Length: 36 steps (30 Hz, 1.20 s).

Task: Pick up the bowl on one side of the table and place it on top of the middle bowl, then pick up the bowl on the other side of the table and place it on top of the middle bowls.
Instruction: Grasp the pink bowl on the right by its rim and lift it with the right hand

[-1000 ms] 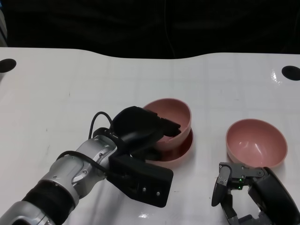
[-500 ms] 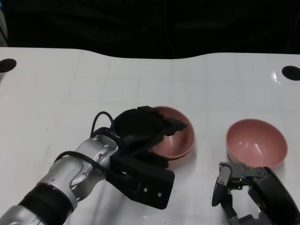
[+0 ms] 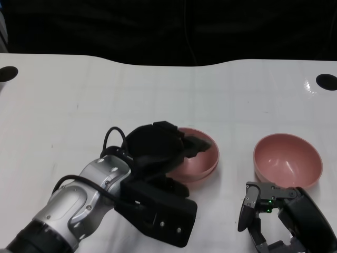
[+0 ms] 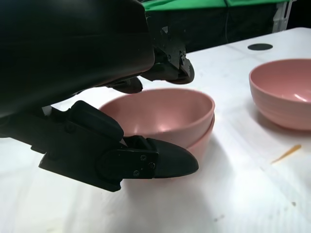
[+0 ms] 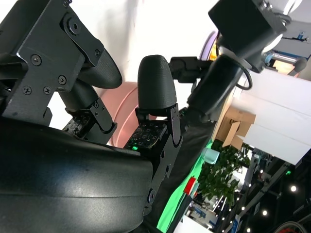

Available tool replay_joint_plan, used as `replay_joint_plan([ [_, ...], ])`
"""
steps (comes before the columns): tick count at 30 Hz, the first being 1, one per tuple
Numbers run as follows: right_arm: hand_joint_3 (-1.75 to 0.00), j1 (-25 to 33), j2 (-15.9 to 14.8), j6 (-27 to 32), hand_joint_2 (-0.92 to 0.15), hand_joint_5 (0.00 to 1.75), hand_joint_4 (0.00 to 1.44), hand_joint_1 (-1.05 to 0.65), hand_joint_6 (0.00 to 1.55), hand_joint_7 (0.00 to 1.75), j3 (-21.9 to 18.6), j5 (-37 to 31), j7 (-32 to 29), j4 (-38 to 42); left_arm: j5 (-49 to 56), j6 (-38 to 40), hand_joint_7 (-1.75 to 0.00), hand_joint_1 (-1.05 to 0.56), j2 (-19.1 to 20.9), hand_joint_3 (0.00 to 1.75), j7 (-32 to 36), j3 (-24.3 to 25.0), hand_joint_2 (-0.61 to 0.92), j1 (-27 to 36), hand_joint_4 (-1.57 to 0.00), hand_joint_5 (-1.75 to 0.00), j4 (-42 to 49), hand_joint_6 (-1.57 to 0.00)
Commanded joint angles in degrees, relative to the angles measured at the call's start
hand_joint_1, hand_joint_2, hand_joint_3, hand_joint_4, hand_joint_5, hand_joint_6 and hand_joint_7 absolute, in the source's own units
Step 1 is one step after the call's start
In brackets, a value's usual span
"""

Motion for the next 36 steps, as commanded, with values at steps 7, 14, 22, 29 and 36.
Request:
replay_joint_plan([
  [7,-1.7,0.2,-0.3,0.5,-0.14,1.74,0.93,0.05,0.83,1.42,-0.6,-0.4,-1.2,-0.8,-1.3,-1.7,0.0,-0.79,3.8,0.41,4.4,5.6,0.92,6.9,-0.04,-0.23,-8.0,-0.16],
  [14,-1.56,0.0,0.2,0.3,-0.24,1.68,0.85,0.05,0.8,1.33,-1.1,-0.2,-2.7,-0.6,-4.0,-10.4,-0.04,-0.72,5.0,0.32,16.1,11.5,0.92,12.5,-0.01,-0.52,-9.6,-0.25],
  [22,-1.53,-0.8,-0.3,-1.6,-0.22,1.63,0.82,0.04,0.79,1.32,-2.0,-3.0,-5.3,-0.4,-6.4,-20.6,-0.15,-0.57,5.7,0.24,28.0,17.3,0.92,19.9,-0.05,-0.97,-10.3,-0.41],
  [29,-1.54,-1.0,-0.3,-2.2,-0.21,1.6,0.83,0.04,0.8,1.31,-2.0,-3.5,-6.1,-0.1,-6.1,-25.1,-0.26,-0.5,5.1,0.2,31.2,19.9,0.92,22.0,-0.04,-1.2,-9.3,-0.46],
  [36,-1.54,-1.1,-0.3,-2.3,-0.21,1.59,0.83,0.04,0.8,1.31,-1.9,-3.5,-6.1,-0.1,-5.9,-25.6,-0.28,-0.5,4.8,0.2,31.0,20.3,0.92,22.0,-0.04,-1.21,-9.2,-0.45],
])
